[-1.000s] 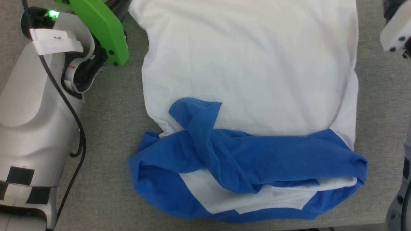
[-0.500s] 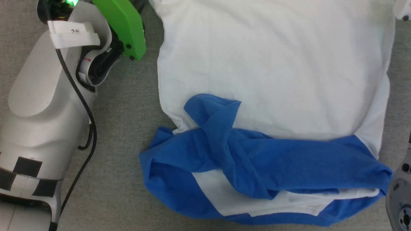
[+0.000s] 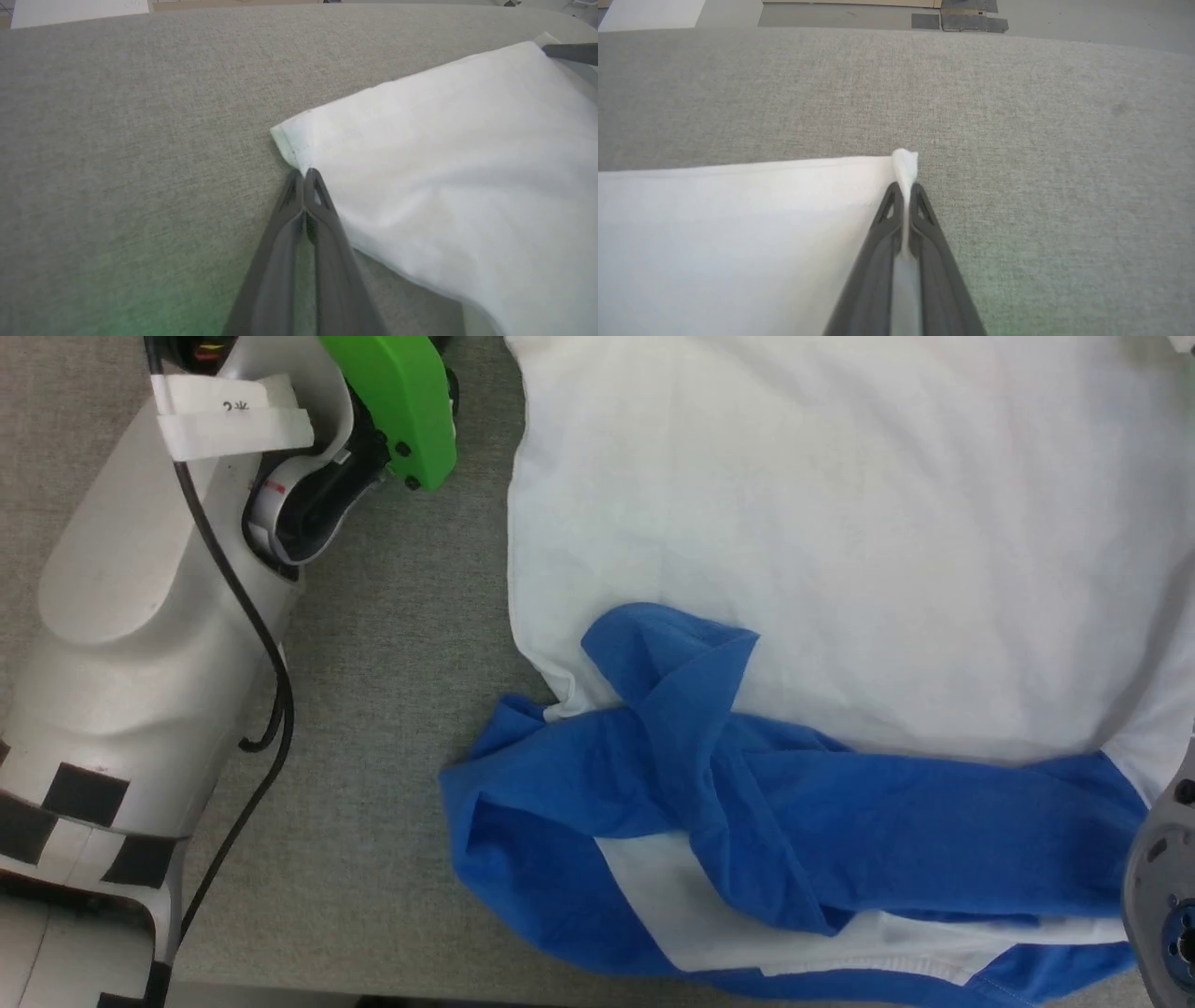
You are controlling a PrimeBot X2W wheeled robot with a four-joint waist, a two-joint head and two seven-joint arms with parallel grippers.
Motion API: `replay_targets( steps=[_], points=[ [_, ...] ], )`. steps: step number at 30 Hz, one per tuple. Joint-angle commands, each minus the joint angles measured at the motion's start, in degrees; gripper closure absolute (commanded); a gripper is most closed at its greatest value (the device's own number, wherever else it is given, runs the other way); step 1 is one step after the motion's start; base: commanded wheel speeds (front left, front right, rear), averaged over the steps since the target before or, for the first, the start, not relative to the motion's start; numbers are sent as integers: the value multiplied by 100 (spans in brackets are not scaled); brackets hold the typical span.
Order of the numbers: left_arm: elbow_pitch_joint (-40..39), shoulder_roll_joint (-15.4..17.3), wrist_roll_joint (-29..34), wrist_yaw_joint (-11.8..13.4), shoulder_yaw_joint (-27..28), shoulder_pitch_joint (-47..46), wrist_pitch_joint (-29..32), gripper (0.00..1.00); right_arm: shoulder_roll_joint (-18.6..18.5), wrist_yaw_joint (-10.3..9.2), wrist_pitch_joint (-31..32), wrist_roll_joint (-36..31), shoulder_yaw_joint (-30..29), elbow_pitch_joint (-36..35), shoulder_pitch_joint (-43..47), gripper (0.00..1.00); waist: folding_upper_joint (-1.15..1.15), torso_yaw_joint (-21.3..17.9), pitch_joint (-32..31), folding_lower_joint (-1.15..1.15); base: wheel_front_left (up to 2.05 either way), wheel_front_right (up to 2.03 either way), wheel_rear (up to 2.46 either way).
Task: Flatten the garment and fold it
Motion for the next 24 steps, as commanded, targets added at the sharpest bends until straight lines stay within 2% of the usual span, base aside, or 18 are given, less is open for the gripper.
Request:
replay_targets(
  steps=[1,8,24],
  points=[
    [117,60,-80,-14,-42,-30,-20,100,17,-8,-22,-51,-32,82,-20,100,0,3,-40,0,0,0,0],
    [212,143,-116,-14,-72,-87,-318,100,-37,-8,-436,5,8,73,-20,100,0,-45,-219,0,0,0,0],
    [86,342,175,39,174,19,-1676,100,-406,-8,-1129,693,370,-139,433,100,0,4,-1038,0,0,0,0]
  ],
)
